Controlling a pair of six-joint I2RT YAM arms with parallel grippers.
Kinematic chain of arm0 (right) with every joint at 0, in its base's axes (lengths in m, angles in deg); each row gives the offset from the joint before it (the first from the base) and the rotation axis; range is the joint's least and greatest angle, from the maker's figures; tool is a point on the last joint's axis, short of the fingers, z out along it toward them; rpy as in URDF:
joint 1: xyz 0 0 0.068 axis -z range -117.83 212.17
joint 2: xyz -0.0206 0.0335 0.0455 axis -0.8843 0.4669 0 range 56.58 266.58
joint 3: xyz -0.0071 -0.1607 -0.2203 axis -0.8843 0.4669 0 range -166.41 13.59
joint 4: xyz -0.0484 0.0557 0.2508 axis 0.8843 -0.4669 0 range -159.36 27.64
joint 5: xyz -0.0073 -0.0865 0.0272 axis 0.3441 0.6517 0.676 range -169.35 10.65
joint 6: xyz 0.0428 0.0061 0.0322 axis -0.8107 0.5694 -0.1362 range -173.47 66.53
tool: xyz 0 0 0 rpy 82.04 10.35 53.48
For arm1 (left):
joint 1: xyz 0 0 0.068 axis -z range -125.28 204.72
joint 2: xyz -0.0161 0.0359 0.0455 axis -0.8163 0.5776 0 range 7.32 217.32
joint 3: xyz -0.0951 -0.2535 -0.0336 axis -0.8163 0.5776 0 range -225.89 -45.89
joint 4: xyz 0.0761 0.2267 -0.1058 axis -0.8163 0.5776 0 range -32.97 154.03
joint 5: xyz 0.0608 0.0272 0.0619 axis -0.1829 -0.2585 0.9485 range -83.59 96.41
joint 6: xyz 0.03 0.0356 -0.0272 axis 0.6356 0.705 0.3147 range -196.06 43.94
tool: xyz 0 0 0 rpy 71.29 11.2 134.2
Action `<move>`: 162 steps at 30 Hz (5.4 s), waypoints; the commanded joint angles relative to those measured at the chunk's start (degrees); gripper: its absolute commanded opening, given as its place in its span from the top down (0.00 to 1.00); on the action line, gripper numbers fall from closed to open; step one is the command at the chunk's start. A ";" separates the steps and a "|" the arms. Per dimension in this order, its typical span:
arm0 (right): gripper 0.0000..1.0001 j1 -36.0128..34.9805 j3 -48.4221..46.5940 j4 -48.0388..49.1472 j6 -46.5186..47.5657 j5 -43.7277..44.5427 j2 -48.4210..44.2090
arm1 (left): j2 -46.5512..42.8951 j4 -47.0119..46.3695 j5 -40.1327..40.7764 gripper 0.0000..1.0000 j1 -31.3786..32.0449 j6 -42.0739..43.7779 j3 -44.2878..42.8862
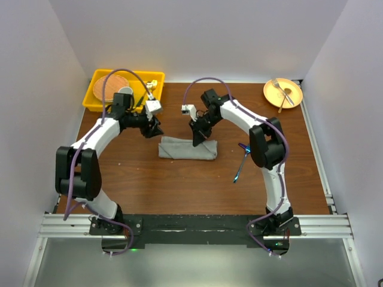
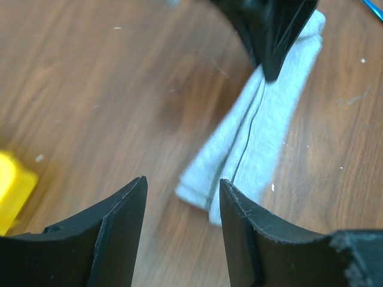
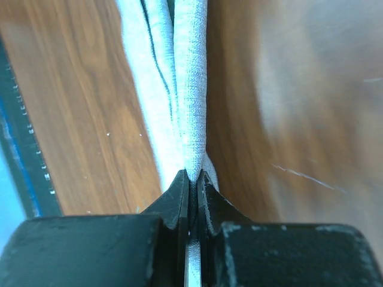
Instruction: Fold the napkin into a case and place the utensils inside
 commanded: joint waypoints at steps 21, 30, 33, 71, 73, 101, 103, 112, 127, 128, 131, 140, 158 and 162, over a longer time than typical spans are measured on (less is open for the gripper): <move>1.00 -16.57 35.48 43.51 11.71 41.71 -27.63 | -11.75 -5.93 1.61 0.43 -8.27 -13.55 8.80; 1.00 -26.32 46.30 50.29 16.99 49.00 -31.15 | -13.25 -8.22 1.26 0.44 -11.62 -19.62 13.02; 1.00 -29.04 46.83 50.73 17.08 50.50 -30.81 | -13.68 -8.04 1.17 0.44 -12.41 -20.15 13.90; 0.74 -20.18 38.83 16.71 10.22 21.67 -31.16 | -8.51 16.57 1.60 0.79 -5.12 2.44 14.60; 0.74 -20.36 39.80 18.21 9.61 22.03 -30.37 | -8.07 17.26 2.49 0.80 -3.72 3.93 14.52; 0.44 -9.55 28.28 8.10 7.23 13.32 -27.46 | 11.54 8.74 8.21 0.59 0.60 -10.47 -7.98; 0.44 -9.63 29.34 9.15 7.76 14.47 -27.46 | 10.49 9.71 7.94 0.58 -0.02 -11.44 -7.11; 0.47 -10.68 29.60 12.49 4.78 11.39 -21.05 | 10.56 8.22 11.54 0.58 0.24 -11.71 -1.57; 0.44 -19.04 32.25 18.83 0.13 10.34 -18.94 | 20.50 4.88 13.04 0.59 7.45 -15.13 -11.14; 0.44 -18.86 32.07 18.22 0.03 10.86 -20.16 | 20.50 5.05 13.13 0.59 7.45 -15.66 -11.58; 0.39 -16.06 32.59 15.76 -1.29 12.88 -26.11 | 18.84 6.54 14.35 0.58 7.19 -15.31 -12.12; 0.12 -4.89 27.93 13.64 -11.56 32.37 -46.61 | -6.81 -13.98 18.83 0.24 0.87 -25.33 -2.02; 0.17 12.68 45.68 12.31 -30.07 51.39 -52.43 | -21.41 -15.77 32.13 0.00 -1.86 -47.83 4.93; 0.18 14.09 42.62 8.55 -15.56 47.26 -43.92 | -23.97 -15.07 25.62 0.00 -1.86 -42.84 7.57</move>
